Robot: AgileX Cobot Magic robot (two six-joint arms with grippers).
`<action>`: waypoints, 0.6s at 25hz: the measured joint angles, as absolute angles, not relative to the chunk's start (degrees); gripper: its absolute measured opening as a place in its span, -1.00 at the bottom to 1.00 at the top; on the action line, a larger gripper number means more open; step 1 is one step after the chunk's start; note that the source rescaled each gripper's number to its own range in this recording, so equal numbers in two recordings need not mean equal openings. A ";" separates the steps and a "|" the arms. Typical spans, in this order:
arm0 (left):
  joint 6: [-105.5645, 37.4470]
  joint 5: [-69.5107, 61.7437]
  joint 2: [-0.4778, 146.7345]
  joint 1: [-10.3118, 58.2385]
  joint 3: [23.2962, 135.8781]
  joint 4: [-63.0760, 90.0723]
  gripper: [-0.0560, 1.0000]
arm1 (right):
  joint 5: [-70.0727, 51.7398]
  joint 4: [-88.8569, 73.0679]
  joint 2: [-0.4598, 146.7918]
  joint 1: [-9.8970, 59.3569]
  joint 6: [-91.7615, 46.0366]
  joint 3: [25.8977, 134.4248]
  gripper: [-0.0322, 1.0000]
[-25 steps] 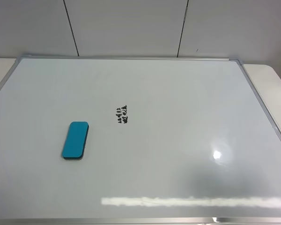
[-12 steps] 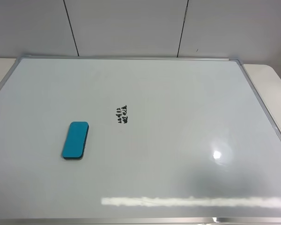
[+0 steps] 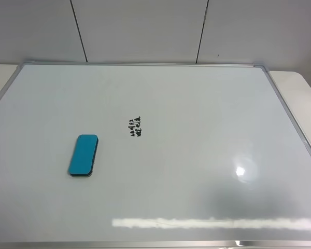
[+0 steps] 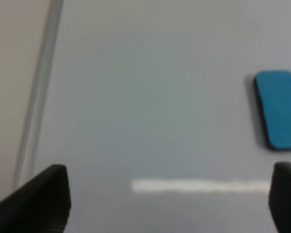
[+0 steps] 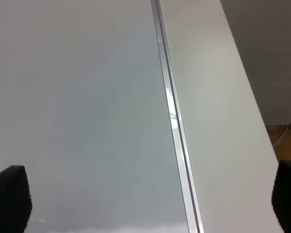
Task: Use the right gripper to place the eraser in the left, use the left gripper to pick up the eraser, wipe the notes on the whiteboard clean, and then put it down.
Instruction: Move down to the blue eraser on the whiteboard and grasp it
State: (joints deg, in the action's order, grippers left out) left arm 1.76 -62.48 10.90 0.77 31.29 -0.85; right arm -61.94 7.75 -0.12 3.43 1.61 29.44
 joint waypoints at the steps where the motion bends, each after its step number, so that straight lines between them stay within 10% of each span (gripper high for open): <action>1: 1.76 -62.57 13.93 0.77 31.97 -0.74 0.30 | -61.94 7.75 -0.12 3.43 1.61 29.44 1.00; 15: 1.93 -56.13 43.71 1.26 34.17 4.90 0.28 | -61.91 7.75 -0.12 3.43 1.61 29.44 1.00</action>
